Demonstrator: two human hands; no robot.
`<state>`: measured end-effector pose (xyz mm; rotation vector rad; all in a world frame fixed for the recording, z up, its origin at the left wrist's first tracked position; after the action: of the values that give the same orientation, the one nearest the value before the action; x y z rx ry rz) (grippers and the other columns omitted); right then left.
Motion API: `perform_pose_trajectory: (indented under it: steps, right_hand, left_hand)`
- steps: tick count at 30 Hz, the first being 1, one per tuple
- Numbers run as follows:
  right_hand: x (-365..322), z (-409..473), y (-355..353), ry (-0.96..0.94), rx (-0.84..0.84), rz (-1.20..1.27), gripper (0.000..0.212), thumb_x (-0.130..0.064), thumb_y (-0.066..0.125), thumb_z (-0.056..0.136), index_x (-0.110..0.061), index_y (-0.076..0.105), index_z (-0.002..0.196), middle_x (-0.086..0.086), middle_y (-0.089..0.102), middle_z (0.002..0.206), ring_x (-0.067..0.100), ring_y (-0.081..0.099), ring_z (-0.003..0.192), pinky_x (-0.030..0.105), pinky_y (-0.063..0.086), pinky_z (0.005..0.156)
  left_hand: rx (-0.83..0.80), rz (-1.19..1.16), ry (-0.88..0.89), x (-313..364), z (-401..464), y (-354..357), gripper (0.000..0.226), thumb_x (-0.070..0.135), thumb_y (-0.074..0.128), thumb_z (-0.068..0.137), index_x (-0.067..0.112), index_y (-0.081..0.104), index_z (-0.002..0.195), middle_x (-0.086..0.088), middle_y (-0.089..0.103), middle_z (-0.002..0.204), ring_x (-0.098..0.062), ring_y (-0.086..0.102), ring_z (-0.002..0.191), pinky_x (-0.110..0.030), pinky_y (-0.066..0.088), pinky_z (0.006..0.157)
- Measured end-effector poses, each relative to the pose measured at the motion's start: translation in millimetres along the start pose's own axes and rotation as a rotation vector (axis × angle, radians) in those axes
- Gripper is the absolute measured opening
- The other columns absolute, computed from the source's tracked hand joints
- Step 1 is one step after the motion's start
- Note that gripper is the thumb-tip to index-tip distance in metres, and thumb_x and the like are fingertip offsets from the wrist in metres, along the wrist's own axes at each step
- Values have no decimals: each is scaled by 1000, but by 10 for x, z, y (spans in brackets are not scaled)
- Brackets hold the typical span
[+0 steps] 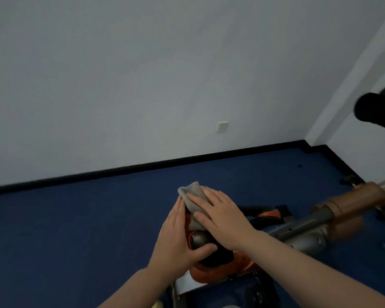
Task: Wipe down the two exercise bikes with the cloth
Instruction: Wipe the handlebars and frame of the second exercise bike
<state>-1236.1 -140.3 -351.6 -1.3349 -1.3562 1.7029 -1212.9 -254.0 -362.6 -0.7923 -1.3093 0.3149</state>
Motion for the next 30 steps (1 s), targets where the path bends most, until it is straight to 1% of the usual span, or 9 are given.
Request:
perform_pose_trajectory:
  steps: [5,10,13,16,19,24,25,27,30]
  right_hand:
    - [695,-300,-257,290,21,-129,39,-38,23,103,-34,34,140,-7,54,125,17,50,112,38,31,100]
    - [583,-400,-237,499,122,-320,43,-33,28,100,-26,50,136,0,59,125,26,52,115,48,29,110]
    - [171,-525,-32,604,253,-129,61,-49,6,95,-33,17,153,-3,20,159,22,18,146,43,11,120]
    - [-16,-629,188,689,264,-7,65,-58,-6,91,-32,-12,149,-4,-14,159,17,-13,147,38,-7,118]
    - [53,-645,143,887,219,-22,72,-63,-14,86,-26,-24,147,6,-22,158,22,-20,146,36,-11,118]
    - [-75,-519,10,1087,201,-75,66,-49,11,102,-16,-18,151,19,-12,160,31,-14,147,43,-7,120]
    - [-205,-486,83,1060,199,-72,67,-49,13,102,-18,-19,151,18,-10,160,31,-15,147,43,-9,119]
    - [-495,-447,257,1003,194,-53,70,-54,14,98,-27,-31,144,14,-17,160,26,-25,145,39,-21,114]
    - [-548,-501,334,1044,190,5,66,-61,-2,90,-31,-33,139,10,-27,157,21,-36,138,36,-27,108]
  left_hand:
    - [-281,256,154,-1,239,81,129,98,42,56,32,-21,148,22,-30,153,2,-28,142,-24,-7,119]
    - [-389,317,280,34,467,69,93,82,10,81,27,-7,154,19,-18,157,7,-27,140,-16,-15,113]
    - [-468,201,283,46,599,86,77,67,13,89,28,2,154,19,-8,159,11,-19,140,-6,-14,109]
    - [-545,109,304,27,685,71,69,61,16,92,31,10,154,22,0,159,13,-12,141,-3,-9,108]
    - [-565,154,393,62,742,81,68,58,14,94,28,13,154,19,4,159,9,-8,143,-4,-8,108]
    - [-659,193,402,170,936,214,52,41,22,106,20,29,153,6,27,159,-4,20,145,-8,4,111]
    - [-644,181,366,185,987,234,50,43,22,105,21,42,146,5,41,152,-9,36,138,-18,19,114]
    - [-567,197,302,218,1060,271,50,47,19,104,25,63,111,4,65,119,-12,59,105,-31,45,92]
    - [-425,239,227,204,1113,288,57,50,15,103,26,62,82,6,66,86,-9,58,76,-31,45,67]
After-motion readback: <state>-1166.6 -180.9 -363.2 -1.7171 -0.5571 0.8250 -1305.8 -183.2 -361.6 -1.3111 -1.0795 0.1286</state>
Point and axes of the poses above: each hand's wrist, its own z-axis towards the middle knuckle, its own y-axis out of the palm, x = y × z, the point moved 8 cm from there along z, towards the middle knuckle
